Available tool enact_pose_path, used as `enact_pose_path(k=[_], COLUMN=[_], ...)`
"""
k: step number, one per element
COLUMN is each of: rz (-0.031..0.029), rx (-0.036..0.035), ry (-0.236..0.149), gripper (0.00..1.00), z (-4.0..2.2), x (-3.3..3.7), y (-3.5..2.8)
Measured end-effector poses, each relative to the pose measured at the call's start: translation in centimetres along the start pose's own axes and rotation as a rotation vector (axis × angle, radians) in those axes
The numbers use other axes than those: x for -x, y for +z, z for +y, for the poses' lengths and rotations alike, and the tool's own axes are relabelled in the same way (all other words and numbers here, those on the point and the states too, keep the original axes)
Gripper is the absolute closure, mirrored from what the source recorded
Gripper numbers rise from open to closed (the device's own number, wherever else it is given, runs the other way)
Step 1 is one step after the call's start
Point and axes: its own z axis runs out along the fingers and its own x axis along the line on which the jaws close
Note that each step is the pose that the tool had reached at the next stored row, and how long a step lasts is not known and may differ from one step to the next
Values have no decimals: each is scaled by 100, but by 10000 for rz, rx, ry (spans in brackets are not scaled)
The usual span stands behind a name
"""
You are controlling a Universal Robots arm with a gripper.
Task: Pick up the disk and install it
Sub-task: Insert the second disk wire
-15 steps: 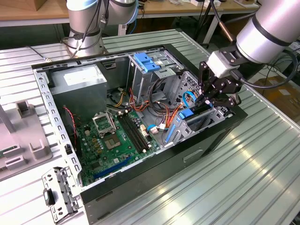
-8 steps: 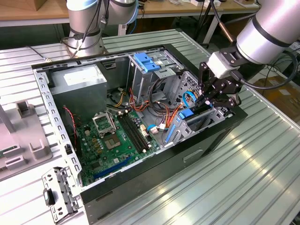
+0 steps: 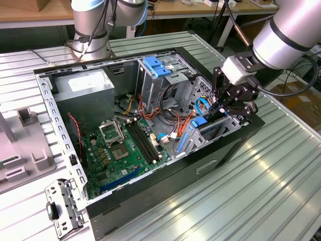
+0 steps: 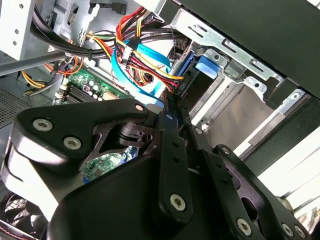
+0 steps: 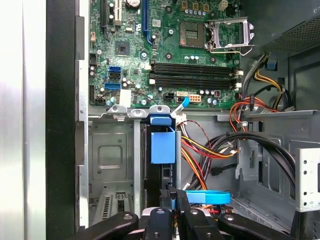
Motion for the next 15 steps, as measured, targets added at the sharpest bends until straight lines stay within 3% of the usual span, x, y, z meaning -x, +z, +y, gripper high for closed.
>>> enact_pose_path(k=[13, 15], rz=[-2, 0], rx=[1, 1], ry=[-3, -3], gripper=[83, 70], z=[-1, -2], x=[-10, -10], y=[23, 22])
